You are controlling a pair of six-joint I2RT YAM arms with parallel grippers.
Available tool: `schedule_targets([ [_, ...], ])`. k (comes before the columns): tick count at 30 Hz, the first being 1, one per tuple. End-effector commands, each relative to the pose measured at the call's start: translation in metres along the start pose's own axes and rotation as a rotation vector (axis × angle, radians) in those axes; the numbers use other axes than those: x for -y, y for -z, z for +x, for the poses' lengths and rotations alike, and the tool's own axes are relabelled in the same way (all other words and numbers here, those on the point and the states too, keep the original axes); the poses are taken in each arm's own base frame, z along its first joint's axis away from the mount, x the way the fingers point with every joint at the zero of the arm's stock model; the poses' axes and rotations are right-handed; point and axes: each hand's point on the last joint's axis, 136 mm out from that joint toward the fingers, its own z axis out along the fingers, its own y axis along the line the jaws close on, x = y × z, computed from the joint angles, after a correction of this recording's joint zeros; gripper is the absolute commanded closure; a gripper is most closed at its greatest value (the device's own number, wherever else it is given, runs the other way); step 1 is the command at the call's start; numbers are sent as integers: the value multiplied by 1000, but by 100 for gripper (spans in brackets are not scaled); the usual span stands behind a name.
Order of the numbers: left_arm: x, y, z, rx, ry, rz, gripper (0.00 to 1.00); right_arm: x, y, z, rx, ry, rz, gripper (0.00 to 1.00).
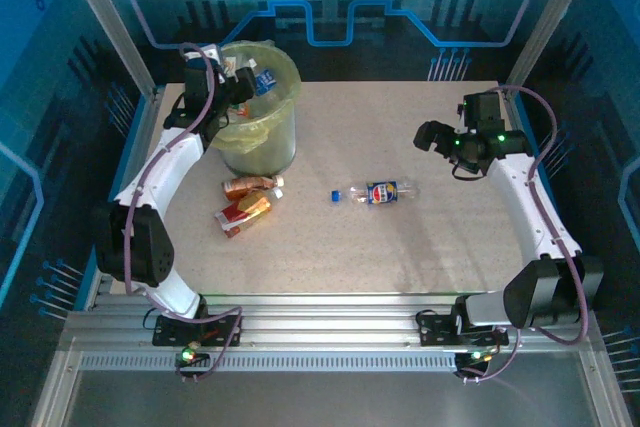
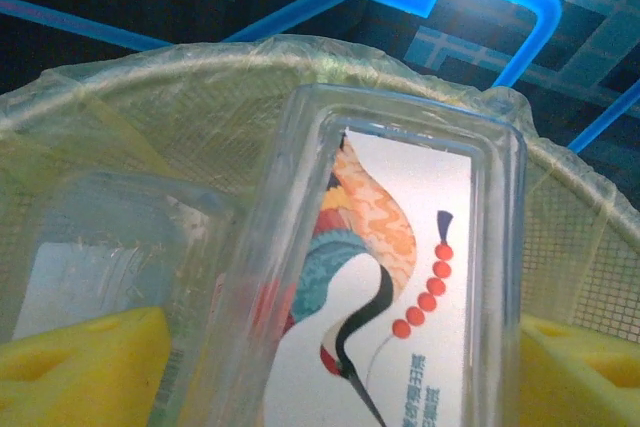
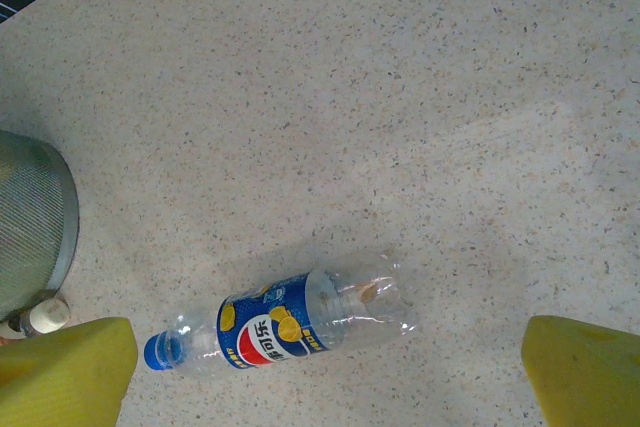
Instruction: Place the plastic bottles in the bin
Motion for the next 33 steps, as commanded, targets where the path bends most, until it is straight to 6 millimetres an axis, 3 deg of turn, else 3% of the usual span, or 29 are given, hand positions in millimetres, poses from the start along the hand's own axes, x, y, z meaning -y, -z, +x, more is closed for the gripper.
schedule_targets([
  [1, 11, 16, -19, 39, 16, 41, 15, 0, 5, 6, -5, -2, 1, 0],
  [11, 35, 40, -31, 77, 30, 121, 14, -2, 8, 6, -1, 1, -9, 0],
  [16, 40, 55, -38, 105, 41, 143, 1, 0, 13, 6, 13, 5, -6, 0],
  [25, 55, 76, -41, 103, 75, 222, 1, -3, 20, 3, 32, 2, -17, 0],
  [33, 56, 100, -39, 110, 110, 254, 1, -1, 25, 2, 51, 2, -14, 0],
])
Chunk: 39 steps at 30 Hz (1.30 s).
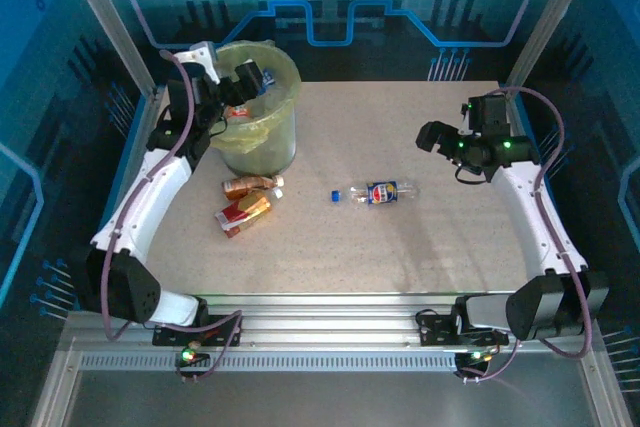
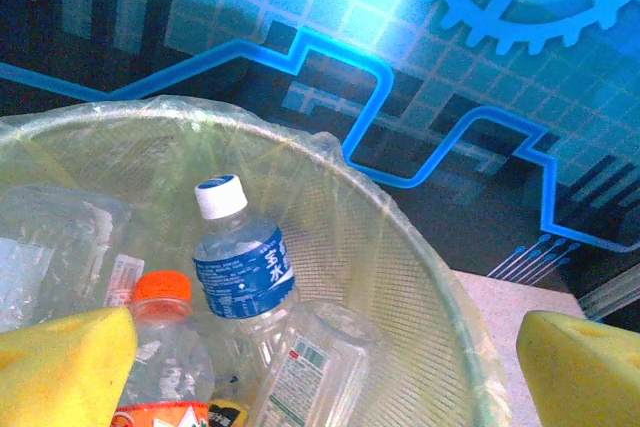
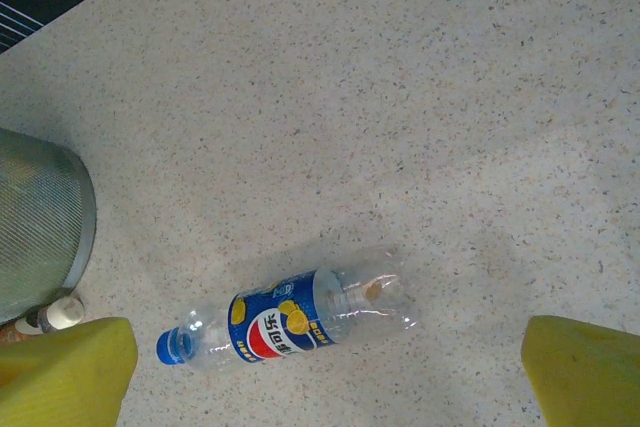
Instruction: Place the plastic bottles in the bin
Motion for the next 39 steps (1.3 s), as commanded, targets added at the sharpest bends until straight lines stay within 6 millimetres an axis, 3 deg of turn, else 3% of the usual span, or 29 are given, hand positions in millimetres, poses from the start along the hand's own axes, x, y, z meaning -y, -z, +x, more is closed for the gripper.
schedule_targets([
  [1, 15, 20, -9, 24, 33, 61, 1, 0, 7, 3, 10, -2, 6, 0],
  [9, 21, 49, -4, 10, 72, 104, 1, 4, 6, 3, 18, -2, 13, 0],
  [14, 28, 69, 15, -14, 136, 188, 1, 9, -5, 7, -25, -9, 22, 0],
  [19, 52, 82, 49, -48, 35, 256, 1, 9, -28, 13, -119, -10, 4, 0],
  [23, 81, 88, 92, -111, -82, 323, 1, 6, -56, 21, -210, -11, -22, 0],
  [31, 124, 97, 205, -269, -247, 443, 1, -5, -105, 27, -337, 12, -79, 0],
  [39, 123, 88, 289, -446, -187, 376, 1, -24, -138, 33, -412, 58, -97, 1],
])
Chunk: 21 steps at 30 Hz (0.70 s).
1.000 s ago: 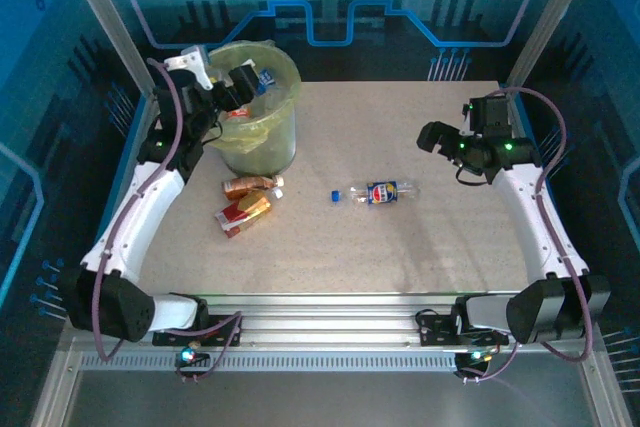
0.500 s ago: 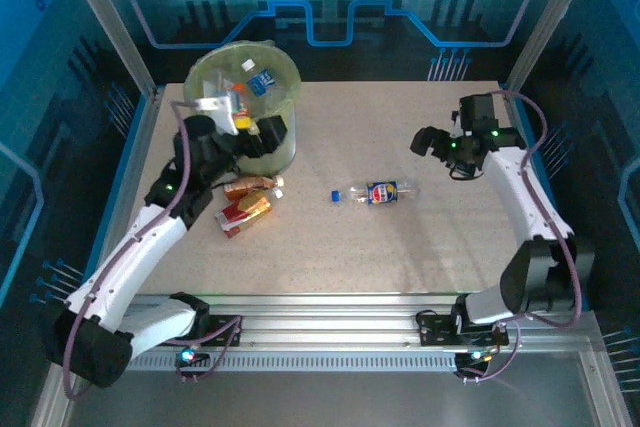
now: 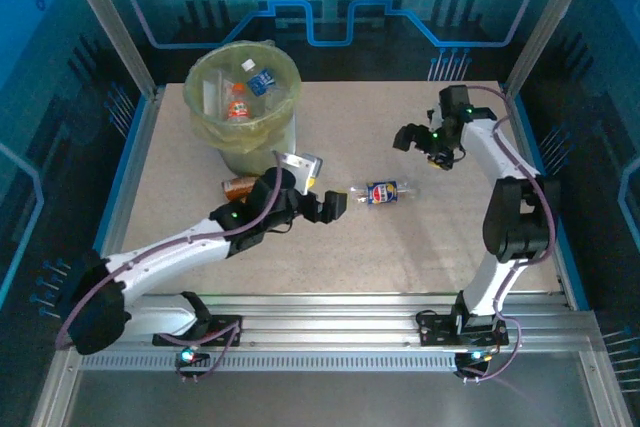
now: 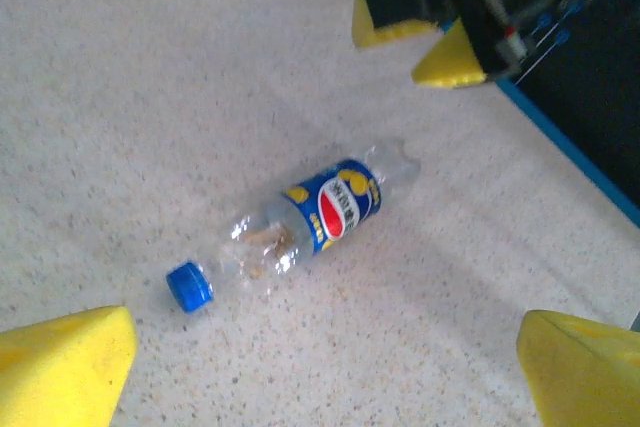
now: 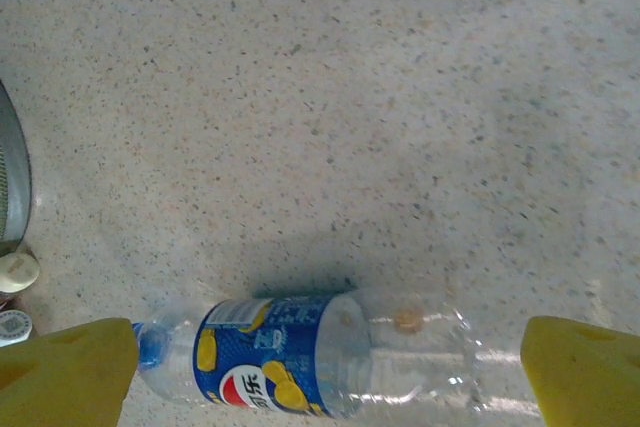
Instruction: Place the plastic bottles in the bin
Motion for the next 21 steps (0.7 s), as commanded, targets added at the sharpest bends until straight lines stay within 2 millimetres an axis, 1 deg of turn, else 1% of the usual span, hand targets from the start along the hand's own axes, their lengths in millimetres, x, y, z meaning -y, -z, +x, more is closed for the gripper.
schedule_targets([
  [1, -5, -15, 13, -1, 75, -31, 1, -16, -11, 2, -45, 46, -30, 1],
  [7, -8, -43, 43, -84, 202, -48, 1, -14, -36, 10, -111, 44, -19, 2],
  [11, -2, -63, 60, -134, 279, -5, 1, -12, -48, 20, -147, 41, -14, 3],
  [14, 5, -77, 70, -162, 342, 37, 1, -10, -54, 28, -172, 36, -11, 3],
  [17, 8, -89, 79, -186, 399, 56, 1, -9, -57, 38, -197, 30, -16, 4],
  [21, 3, -98, 88, -208, 438, 32, 2, -7, -58, 52, -219, 24, -8, 5],
])
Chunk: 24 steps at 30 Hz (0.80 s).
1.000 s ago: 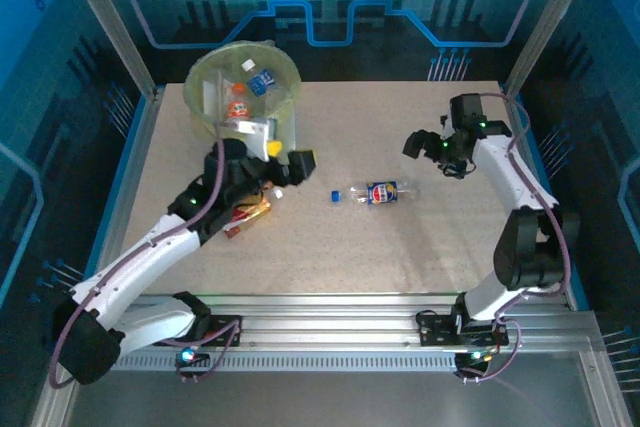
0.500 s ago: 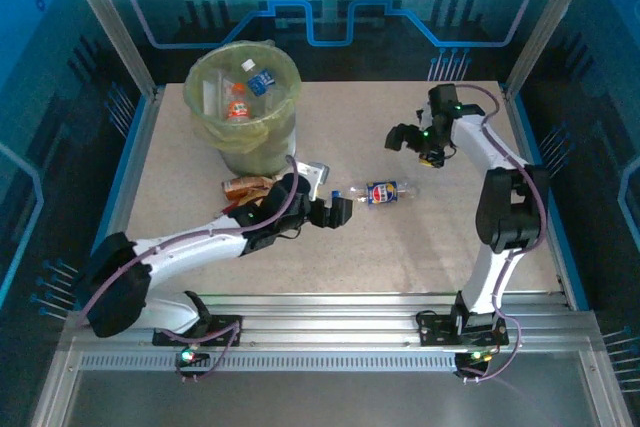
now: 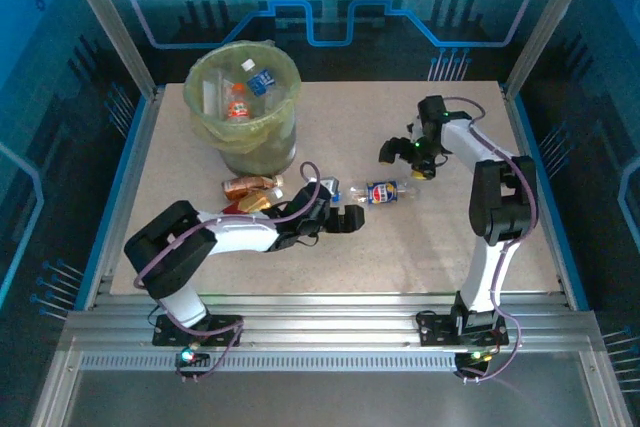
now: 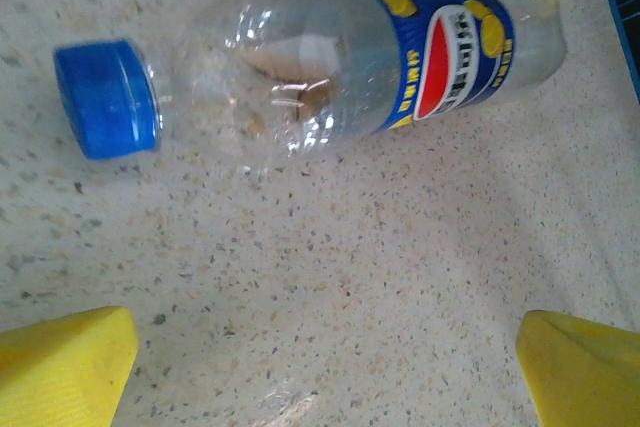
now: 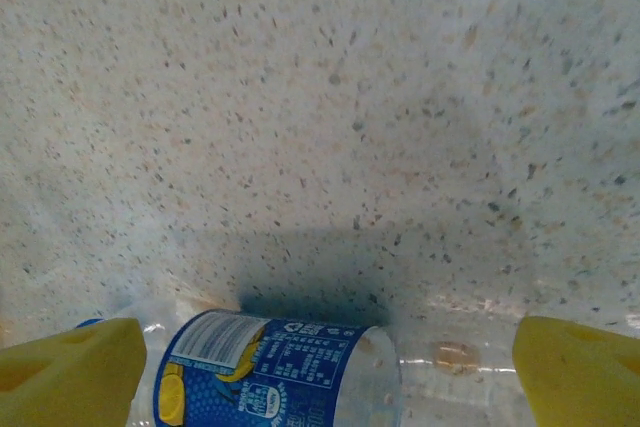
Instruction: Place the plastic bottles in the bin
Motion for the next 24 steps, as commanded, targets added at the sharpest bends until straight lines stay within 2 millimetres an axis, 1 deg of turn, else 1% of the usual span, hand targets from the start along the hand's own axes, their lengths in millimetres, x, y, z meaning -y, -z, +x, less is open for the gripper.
schedule_targets([
  [1, 24, -5, -12, 21, 59, 75, 3, -5, -4, 20, -47, 2, -12, 5],
  [8, 20, -18, -14, 16, 66, 47, 7, -7, -4, 44, -58, -33, -38, 6],
  [15, 2, -30, -27, 27, 148, -23, 8, -7, -7, 70, -79, -79, -64, 8],
  [18, 1, -34, -34, 39, 159, -32, 7, -9, -7, 80, -87, -85, -63, 10],
  [21, -2, -37, -40, 61, 174, -65, 1, -11, -6, 86, -89, -87, -63, 12],
  [24, -8, -39, -48, 92, 207, -105, 1, -11, -6, 89, -90, -92, -65, 16],
])
